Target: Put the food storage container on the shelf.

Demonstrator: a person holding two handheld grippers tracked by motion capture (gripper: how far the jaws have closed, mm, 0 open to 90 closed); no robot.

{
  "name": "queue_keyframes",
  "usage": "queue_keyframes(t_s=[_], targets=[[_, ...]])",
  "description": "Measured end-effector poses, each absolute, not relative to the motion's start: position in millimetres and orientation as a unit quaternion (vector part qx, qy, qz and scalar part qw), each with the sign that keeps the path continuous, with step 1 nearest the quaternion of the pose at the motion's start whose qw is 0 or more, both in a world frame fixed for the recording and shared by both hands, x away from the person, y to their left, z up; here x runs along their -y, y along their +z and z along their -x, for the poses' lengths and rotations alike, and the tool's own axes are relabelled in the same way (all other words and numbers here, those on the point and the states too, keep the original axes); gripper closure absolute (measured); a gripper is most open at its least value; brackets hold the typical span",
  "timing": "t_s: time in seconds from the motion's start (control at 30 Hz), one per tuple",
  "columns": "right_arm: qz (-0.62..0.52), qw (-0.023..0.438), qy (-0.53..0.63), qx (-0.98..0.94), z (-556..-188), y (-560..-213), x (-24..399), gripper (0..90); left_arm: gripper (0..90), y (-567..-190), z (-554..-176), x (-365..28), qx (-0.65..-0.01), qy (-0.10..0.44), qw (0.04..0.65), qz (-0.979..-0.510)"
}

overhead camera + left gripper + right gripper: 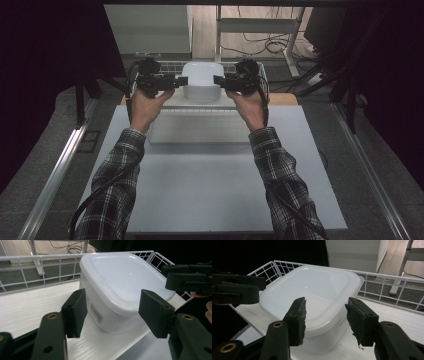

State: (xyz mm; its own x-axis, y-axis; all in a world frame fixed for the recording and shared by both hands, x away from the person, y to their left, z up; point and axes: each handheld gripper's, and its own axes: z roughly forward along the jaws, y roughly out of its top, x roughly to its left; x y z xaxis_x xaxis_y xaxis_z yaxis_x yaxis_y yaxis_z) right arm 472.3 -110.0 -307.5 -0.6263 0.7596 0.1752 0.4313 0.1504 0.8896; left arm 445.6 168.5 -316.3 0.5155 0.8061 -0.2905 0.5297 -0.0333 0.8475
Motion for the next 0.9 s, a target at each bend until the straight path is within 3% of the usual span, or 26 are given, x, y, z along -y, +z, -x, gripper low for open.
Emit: queue_keyframes(t_s=[0.17,0.23,0.3,0.43,0.63,0.9], targets=[[-0.393,0.175,0.514,-0.742,-469.5,-307.2,113.1,41.5,30.0,-314.9,-437.9,-168.6,-0.455,0.144,0.520,-0.708],[-0.381,0.164,0.526,-0.742,-464.9,-308.6,117.4,31.1,24.3,-314.8,-434.2,-168.6,-0.444,0.142,0.522,-0.715],[-0.379,0.163,0.528,-0.742,-463.7,-309.1,118.3,28.8,22.3,-316.7,-430.3,-168.2,-0.432,0.135,0.523,-0.722],[-0.367,0.167,0.525,-0.750,-455.9,-315.1,121.8,15.9,12.9,-322.7,-423.3,-166.0,-0.419,0.132,0.519,-0.733],[-0.349,0.179,0.512,-0.764,-445.5,-321.0,120.1,8.1,7.2,-336.1,-412.8,-161.0,-0.393,0.123,0.517,-0.751],[-0.339,0.171,0.510,-0.772,-436.8,-329.4,122.5,5.8,3.2,-350.0,-402.4,-154.1,-0.371,0.148,0.502,-0.768]])
